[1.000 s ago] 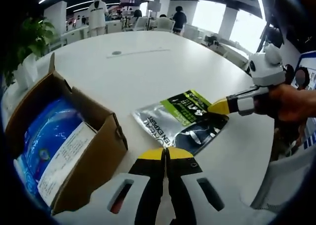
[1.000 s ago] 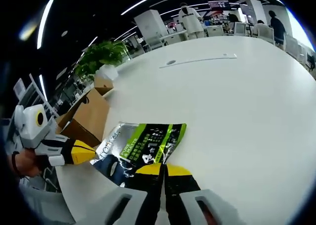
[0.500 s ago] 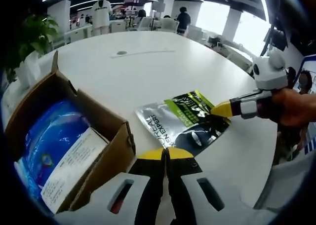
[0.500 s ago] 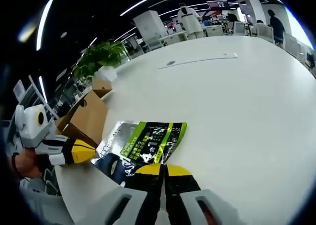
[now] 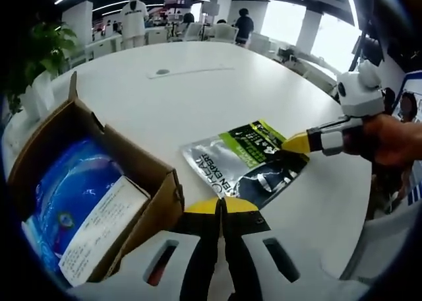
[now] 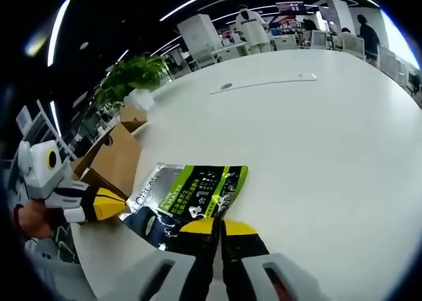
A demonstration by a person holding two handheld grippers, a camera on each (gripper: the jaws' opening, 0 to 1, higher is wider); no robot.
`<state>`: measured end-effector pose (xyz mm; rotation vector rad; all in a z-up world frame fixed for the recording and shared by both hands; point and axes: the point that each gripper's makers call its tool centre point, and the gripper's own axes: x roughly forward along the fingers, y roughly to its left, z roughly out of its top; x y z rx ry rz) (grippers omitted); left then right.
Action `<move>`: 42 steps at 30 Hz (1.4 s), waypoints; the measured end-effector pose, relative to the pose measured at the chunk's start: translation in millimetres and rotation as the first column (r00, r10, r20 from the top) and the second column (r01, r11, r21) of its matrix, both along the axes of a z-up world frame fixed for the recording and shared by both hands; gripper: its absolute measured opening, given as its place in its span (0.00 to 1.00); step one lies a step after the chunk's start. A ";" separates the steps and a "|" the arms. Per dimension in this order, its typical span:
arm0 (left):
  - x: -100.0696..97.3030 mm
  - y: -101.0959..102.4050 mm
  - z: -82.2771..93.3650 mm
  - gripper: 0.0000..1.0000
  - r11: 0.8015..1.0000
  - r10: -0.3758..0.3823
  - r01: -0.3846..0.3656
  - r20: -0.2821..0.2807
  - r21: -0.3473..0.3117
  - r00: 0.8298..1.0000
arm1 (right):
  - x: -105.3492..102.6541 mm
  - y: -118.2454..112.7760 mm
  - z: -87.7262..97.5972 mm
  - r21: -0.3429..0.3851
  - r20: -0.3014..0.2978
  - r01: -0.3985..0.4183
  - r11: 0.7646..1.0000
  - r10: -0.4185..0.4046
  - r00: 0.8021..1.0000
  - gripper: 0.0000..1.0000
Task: Operate the shoe box by opening the lid, removing the specified soft item, and placing it in the target area until the item is outside and the box remains undamaged.
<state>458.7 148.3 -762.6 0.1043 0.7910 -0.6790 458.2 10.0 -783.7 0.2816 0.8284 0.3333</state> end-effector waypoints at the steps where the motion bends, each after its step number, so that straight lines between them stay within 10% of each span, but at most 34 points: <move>1: 0.3 0.7 0.4 0.00 1.000 0.001 -0.001 -0.001 0.001 1.000 | -0.4 -0.1 0.0 -0.001 -0.001 -0.001 1.000 0.001 1.000 0.00; 42: -22.3 53.0 79.3 0.12 0.993 0.024 -0.010 0.110 -0.122 0.994 | -21.2 26.5 57.1 0.023 0.092 -0.018 1.000 0.016 0.996 0.15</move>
